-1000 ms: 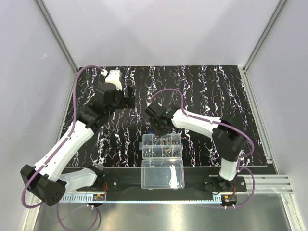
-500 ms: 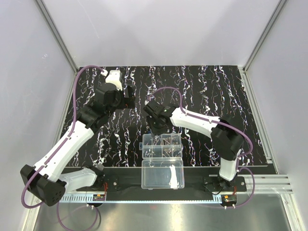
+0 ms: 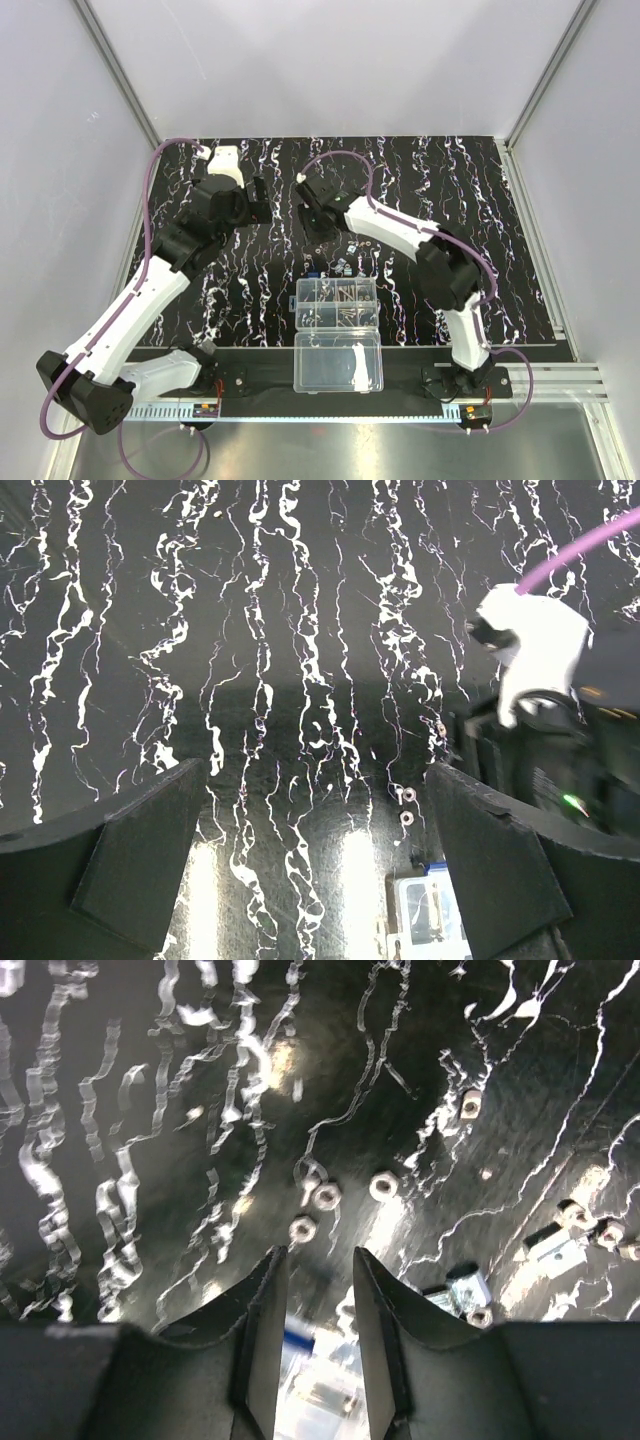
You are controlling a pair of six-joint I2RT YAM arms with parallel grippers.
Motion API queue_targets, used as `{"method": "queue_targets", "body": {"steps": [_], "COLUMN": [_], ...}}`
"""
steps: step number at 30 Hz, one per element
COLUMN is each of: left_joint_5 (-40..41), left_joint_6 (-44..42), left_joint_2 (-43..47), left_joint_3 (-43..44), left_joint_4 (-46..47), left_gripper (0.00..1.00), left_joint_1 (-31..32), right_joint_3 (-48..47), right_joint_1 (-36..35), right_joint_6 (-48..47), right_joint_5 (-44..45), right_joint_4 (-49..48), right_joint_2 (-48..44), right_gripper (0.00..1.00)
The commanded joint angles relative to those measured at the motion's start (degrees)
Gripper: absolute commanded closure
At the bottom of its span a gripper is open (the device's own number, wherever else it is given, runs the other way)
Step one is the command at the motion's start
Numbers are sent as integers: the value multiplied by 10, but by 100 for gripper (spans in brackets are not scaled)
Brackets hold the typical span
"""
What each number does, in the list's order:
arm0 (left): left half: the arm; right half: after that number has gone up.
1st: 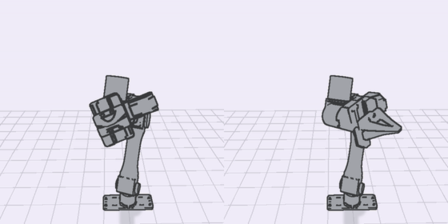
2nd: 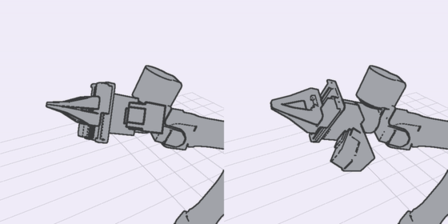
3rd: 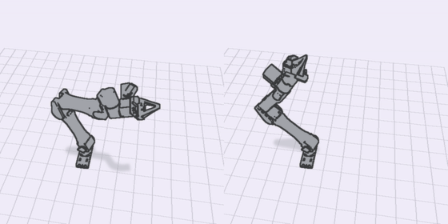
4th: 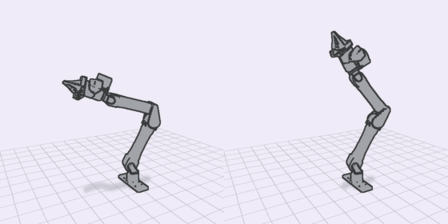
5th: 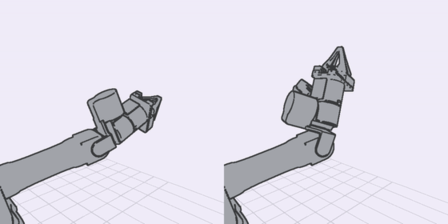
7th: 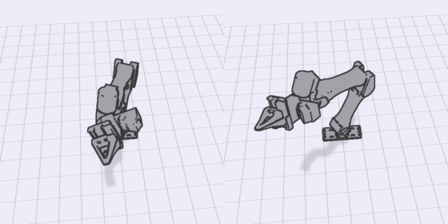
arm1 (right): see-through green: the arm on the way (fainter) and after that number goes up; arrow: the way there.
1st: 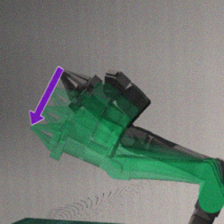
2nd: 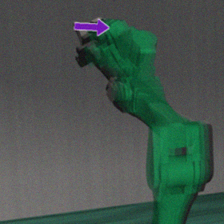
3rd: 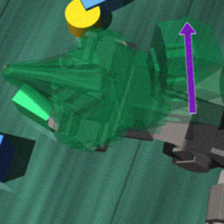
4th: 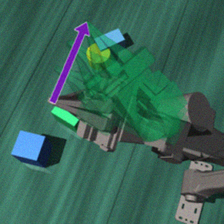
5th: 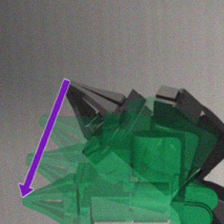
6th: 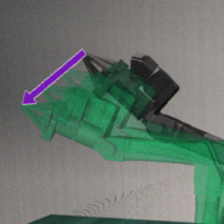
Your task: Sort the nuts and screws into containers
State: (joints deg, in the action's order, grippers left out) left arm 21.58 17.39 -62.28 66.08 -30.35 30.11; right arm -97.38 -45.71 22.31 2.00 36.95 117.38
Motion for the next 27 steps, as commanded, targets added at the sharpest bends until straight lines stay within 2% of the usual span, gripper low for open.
{"method": "queue_targets", "body": {"steps": [1, 4, 15, 27], "left_joint_5": [21, 24, 21, 28], "left_joint_6": [-2, -3, -8, -10], "left_joint_2": [13, 9, 13, 14], "left_joint_3": [22, 21, 21, 21], "left_joint_4": [20, 20, 21, 20], "left_gripper": [1, 1, 1, 1], "left_joint_1": [3, 2, 2, 2], "right_joint_3": [-58, -81, -76, -84], "right_joint_1": [-1, -1, -2, -2], "right_joint_6": [-10, 5, 30, 26], "right_joint_5": [-18, -18, -83, -84], "right_joint_4": [15, 30, -3, 8], "right_joint_2": [43, 68, 92, 125], "right_gripper": [62, 64, 66, 66]}}
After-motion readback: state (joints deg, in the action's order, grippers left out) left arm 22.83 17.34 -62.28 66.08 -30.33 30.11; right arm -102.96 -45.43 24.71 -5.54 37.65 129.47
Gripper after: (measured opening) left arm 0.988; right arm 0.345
